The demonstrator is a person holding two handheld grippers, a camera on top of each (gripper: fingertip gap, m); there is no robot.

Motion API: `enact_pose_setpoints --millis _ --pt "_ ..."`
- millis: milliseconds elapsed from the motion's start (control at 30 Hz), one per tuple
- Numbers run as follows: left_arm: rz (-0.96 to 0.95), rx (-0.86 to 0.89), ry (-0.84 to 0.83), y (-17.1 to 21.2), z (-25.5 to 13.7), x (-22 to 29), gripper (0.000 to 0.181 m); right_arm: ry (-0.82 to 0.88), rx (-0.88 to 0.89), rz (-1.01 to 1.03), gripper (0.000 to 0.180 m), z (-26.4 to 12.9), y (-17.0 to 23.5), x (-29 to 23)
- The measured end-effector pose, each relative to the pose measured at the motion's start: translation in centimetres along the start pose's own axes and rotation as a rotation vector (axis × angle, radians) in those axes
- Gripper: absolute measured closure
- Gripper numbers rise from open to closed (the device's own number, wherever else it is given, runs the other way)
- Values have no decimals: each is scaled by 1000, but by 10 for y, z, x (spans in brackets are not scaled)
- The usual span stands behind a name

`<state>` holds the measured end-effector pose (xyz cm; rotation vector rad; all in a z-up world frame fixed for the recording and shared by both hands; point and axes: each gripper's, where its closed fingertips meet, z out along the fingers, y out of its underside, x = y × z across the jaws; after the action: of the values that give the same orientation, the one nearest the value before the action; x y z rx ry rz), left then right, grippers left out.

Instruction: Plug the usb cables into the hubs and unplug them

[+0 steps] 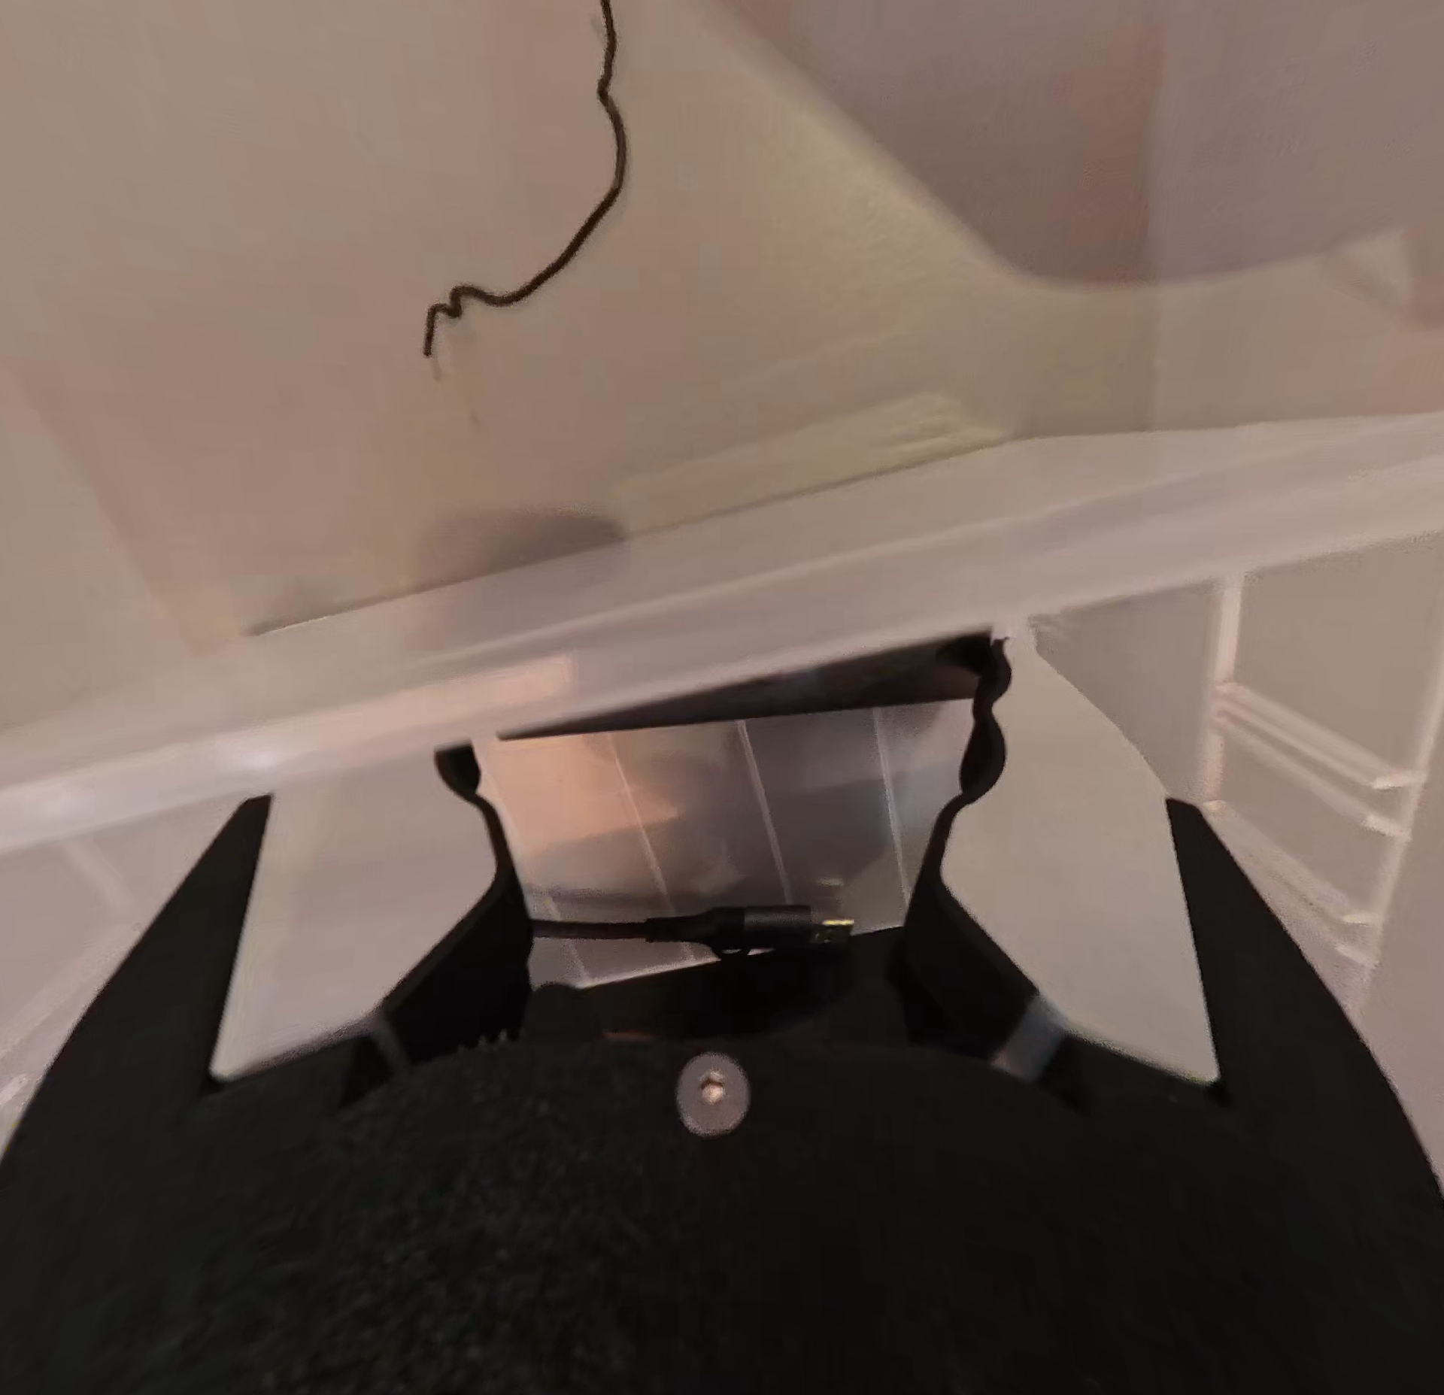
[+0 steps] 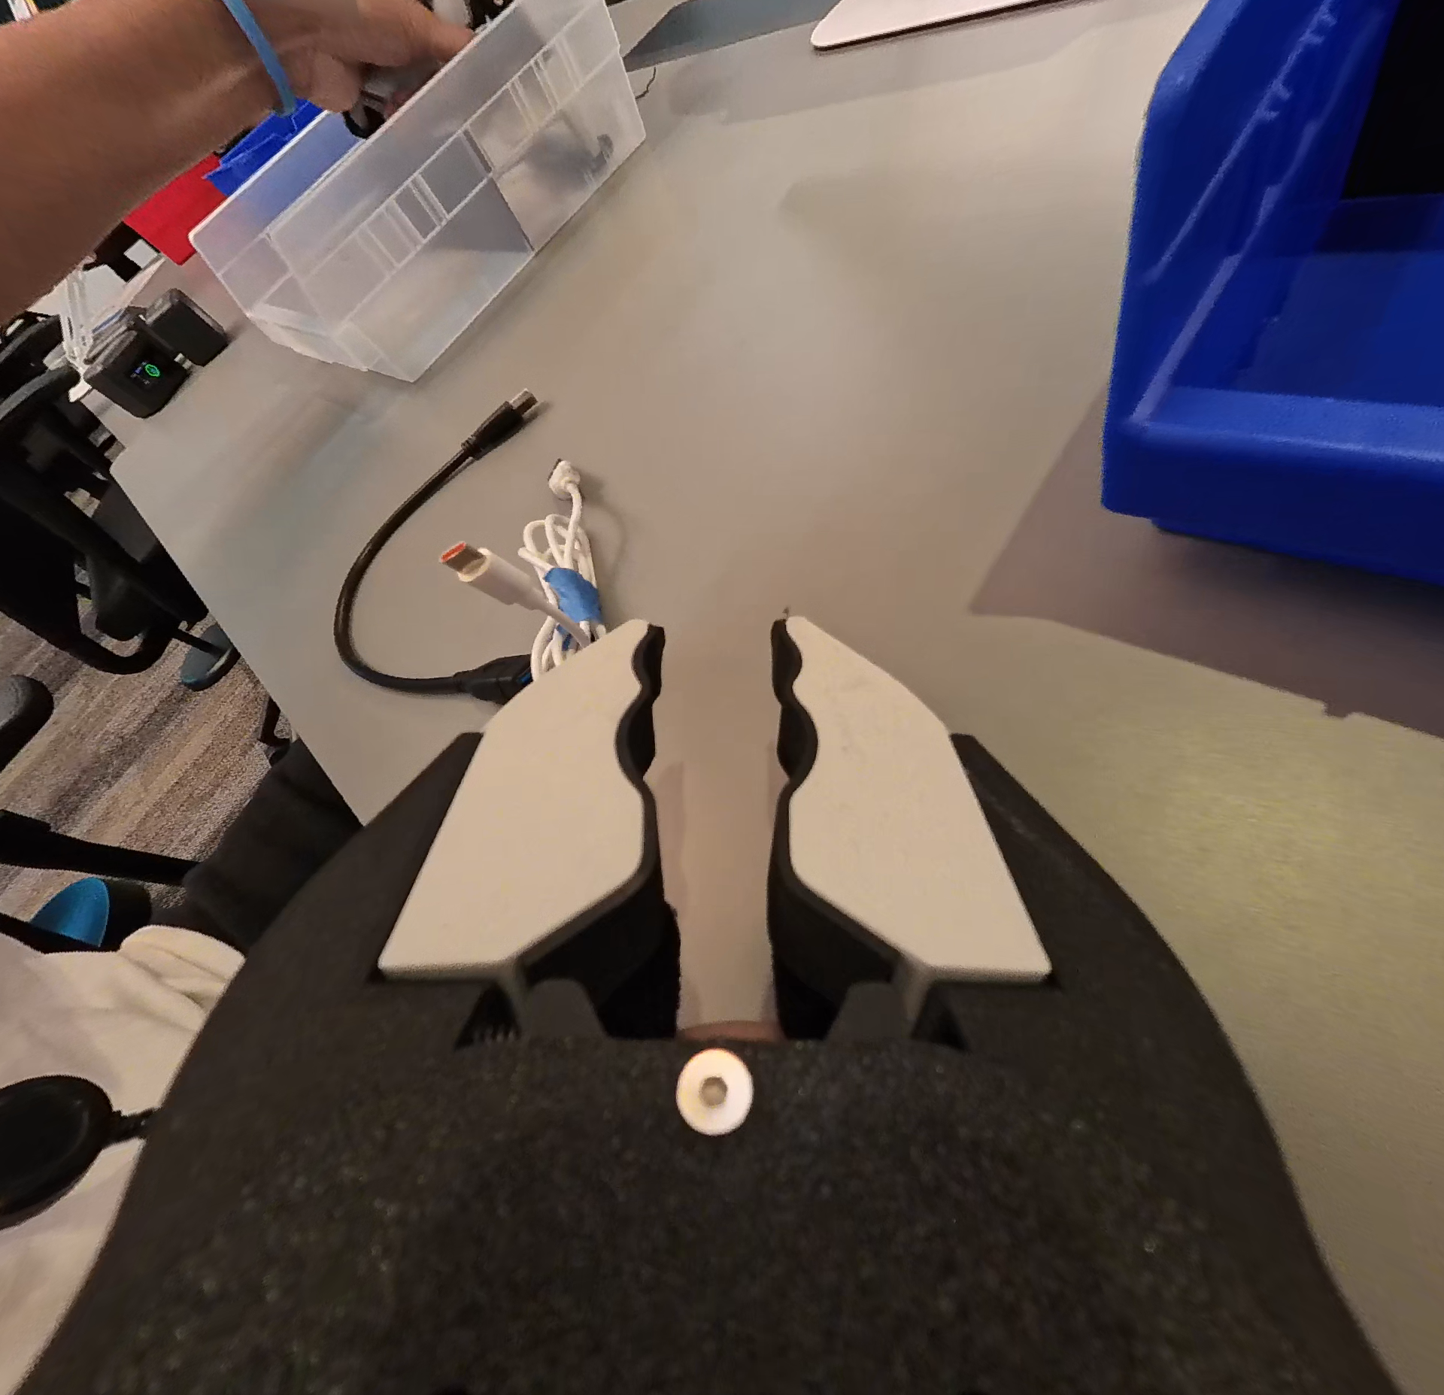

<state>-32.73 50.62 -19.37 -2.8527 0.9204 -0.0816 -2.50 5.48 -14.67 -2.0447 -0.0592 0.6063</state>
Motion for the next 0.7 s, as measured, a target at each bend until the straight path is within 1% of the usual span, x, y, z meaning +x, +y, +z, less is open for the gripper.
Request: enact_pose_setpoints --millis 33,100,167,233,300,367,467,533,600,700 --pt "9 6 -27 1 -2 -3 60 0 2 1 153 0 0 0" --pt "21 48 -69 0 -12 -9 64 3 5 3 153 -1 -1 1" --pt "51 135 -90 -3 -33 -11 64 8 12 4 153 -3 -2 2" --pt "91 236 -103 -4 -62 -9 63 14 20 1 153 -4 -3 3" --pt "148 382 -105 -4 -98 1 63 14 28 0 153 -5 -5 2" --pt "204 525 -117 5 -136 18 63 2 63 -16 153 -4 -13 -4" --pt "324 754 -127 30 -189 69 63 -59 118 -55 153 5 -38 -29" --pt "404 882 -118 53 -215 115 63 -150 146 -56 151 18 -60 -57" --pt "493 974 -96 78 -231 167 63 -286 147 -39 146 33 -84 -91" --pt "632 1079 -120 112 -238 236 63 -469 163 -15 142 54 -126 -137"
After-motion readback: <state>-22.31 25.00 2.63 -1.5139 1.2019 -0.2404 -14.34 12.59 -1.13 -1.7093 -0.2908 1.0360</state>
